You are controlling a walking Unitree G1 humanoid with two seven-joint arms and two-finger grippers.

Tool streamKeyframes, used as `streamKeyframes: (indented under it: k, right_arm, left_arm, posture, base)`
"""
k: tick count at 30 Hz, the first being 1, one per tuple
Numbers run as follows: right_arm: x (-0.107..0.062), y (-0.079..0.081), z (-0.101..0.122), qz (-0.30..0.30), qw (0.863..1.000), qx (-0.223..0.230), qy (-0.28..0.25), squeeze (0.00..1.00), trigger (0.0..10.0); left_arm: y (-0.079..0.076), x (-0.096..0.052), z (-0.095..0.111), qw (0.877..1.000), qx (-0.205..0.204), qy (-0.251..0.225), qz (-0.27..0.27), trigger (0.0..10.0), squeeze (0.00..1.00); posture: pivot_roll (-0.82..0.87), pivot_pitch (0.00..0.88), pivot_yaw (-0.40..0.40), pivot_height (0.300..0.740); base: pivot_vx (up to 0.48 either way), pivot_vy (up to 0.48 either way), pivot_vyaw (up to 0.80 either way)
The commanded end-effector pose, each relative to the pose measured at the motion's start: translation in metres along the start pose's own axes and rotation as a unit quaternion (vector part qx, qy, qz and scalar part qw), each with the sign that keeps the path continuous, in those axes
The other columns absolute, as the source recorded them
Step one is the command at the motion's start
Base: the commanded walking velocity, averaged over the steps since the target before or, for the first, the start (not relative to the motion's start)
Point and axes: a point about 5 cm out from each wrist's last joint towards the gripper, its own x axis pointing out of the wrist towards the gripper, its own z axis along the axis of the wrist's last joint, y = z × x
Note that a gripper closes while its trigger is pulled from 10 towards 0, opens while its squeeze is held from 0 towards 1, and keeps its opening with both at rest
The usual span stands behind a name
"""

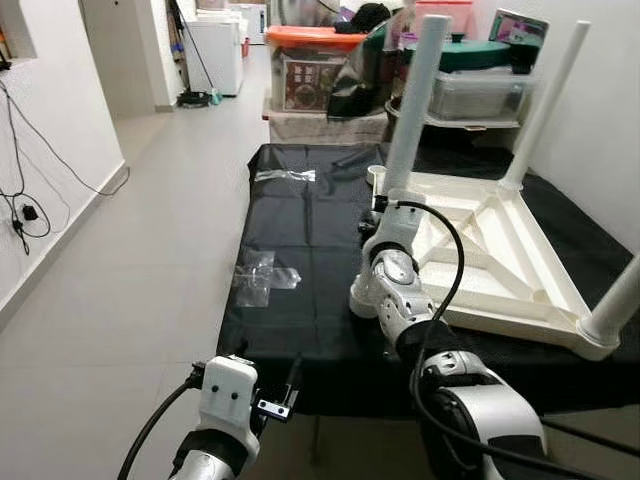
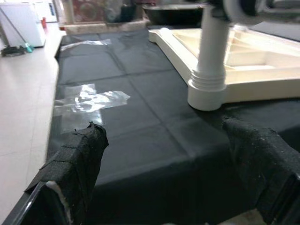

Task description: Building children table

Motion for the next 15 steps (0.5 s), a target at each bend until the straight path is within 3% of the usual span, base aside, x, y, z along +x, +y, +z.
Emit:
streamKeyframes:
  k: [1,2,4,6,7,9,11,12,14,15]
  right_arm:
    - [-0.001,-0.002,-0.001,0.011,1.000,0.000,-0.007,1.00,10.0]
    - [-0.001,-0.002,0.001,0.017,1.000,-0.005,-0.018,0.00,10.0]
    - [-0.001,0.008,0.005,0.103,0.994,0.034,-0.018,0.00,10.0]
    - [0.001,0.012,0.012,0.218,0.975,0.041,-0.011,0.00,10.0]
    - [0.001,0.012,0.012,0.218,0.975,0.041,-0.011,0.00,10.0]
    - [0.001,0.011,0.019,0.304,0.952,0.033,0.003,0.00,10.0]
    - [0.001,0.011,0.023,0.345,0.938,0.039,0.012,0.00,10.0]
    - [-0.001,0.013,0.027,0.396,0.917,0.043,0.021,0.00,10.0]
    - [-0.003,0.014,0.032,0.449,0.892,0.048,0.029,0.00,10.0]
    - [-0.003,0.014,0.032,0.449,0.892,0.048,0.029,0.00,10.0]
  left_arm:
    - [0.000,0.000,-0.002,1.000,-0.001,0.008,-0.005,10.0,0.00]
    - [0.000,0.000,-0.002,1.000,-0.001,0.009,-0.005,10.0,0.00]
    - [0.000,0.000,-0.003,1.000,0.000,0.010,-0.005,10.0,0.00]
    - [0.001,0.000,-0.002,1.000,0.000,0.008,-0.003,10.0,0.00]
    - [0.001,0.000,-0.002,1.000,0.000,0.008,-0.003,10.0,0.00]
    - [0.001,0.000,-0.002,1.000,0.000,0.007,-0.003,10.0,0.00]
    - [0.001,0.000,-0.002,1.000,-0.001,0.007,-0.003,10.0,0.00]
    - [0.001,0.000,-0.002,1.000,-0.001,0.007,-0.004,10.0,0.00]
    - [0.001,0.000,-0.002,1.000,-0.001,0.007,-0.004,10.0,0.00]
    - [0.001,0.000,-0.002,1.000,-0.001,0.007,-0.004,10.0,0.00]
  posture:
    - [0.09,0.000,-0.005,0.740]
    - [0.09,0.000,-0.005,0.740]
    - [0.09,0.000,-0.005,0.740]
    - [0.10,0.000,-0.014,0.740]
    - [0.10,0.000,-0.014,0.740]
    - [0.10,0.000,-0.014,0.740]
    - [0.10,0.000,-0.014,0.740]
    - [0.10,0.000,-0.014,0.740]
    - [0.10,0.000,-0.014,0.740]
    - [0.10,0.000,-0.014,0.740]
  base:
    - [0.000,0.000,0.00]
    - [0.000,0.000,0.00]
    - [0.000,0.000,0.00]
    - [0.000,0.000,0.00]
    - [0.000,0.000,0.00]
    - [0.000,0.000,0.00]
    - [0.000,0.000,0.00]
    - [0.000,0.000,0.00]
    - [0.000,0.000,0.00]
    - [0.000,0.000,0.00]
